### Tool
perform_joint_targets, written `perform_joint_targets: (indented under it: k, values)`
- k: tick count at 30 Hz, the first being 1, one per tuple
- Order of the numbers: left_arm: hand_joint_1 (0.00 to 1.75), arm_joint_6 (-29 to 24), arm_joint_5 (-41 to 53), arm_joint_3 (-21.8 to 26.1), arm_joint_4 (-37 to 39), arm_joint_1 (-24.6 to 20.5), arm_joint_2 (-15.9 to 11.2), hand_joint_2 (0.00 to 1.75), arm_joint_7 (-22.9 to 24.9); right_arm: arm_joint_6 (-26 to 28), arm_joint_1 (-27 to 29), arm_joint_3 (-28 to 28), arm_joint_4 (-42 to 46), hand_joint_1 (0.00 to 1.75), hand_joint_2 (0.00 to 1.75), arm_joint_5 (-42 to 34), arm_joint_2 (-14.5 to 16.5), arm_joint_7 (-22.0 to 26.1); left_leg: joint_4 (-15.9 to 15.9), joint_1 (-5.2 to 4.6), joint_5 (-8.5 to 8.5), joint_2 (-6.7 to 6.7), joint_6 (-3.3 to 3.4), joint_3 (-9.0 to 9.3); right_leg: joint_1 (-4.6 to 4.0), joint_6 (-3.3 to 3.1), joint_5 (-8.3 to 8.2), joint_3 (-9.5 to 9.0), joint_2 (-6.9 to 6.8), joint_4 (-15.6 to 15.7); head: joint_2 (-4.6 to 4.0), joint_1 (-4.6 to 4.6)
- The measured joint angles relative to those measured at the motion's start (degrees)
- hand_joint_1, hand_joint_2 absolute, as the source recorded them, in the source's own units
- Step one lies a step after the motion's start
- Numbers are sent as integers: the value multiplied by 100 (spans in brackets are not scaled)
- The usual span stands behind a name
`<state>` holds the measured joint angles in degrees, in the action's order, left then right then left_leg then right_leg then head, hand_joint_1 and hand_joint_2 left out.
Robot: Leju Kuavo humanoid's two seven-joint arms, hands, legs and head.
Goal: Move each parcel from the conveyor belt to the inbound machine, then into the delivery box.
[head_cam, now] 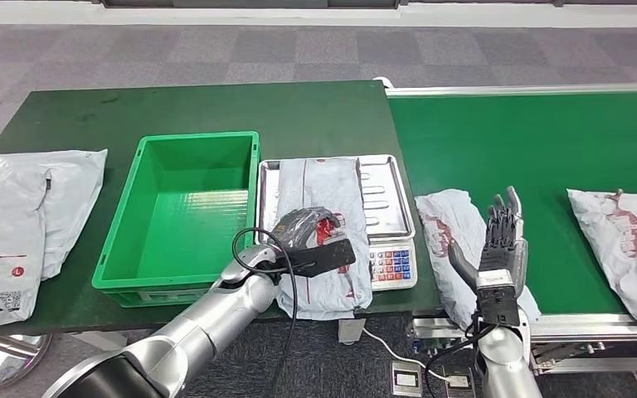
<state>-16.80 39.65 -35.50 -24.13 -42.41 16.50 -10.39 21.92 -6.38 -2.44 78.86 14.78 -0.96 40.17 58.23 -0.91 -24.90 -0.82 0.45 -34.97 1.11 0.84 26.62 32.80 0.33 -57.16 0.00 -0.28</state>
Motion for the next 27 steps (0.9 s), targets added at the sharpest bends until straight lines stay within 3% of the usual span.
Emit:
perform_joint_targets:
  k: [23,27]
  values:
    - [175,-77,54,129,-64,35,-96,175,-3,1,12,-1,28,0,175,-2,28,0,0,0,-2,-1,0,-5,0,0,1,3,2,1,0,-1]
    - [175,-344,-25,182,-128,88,-102,175,-378,-8,12,-1,28,0,175,-17,29,0,0,0,-2,-1,0,-6,0,0,1,3,2,1,0,-1]
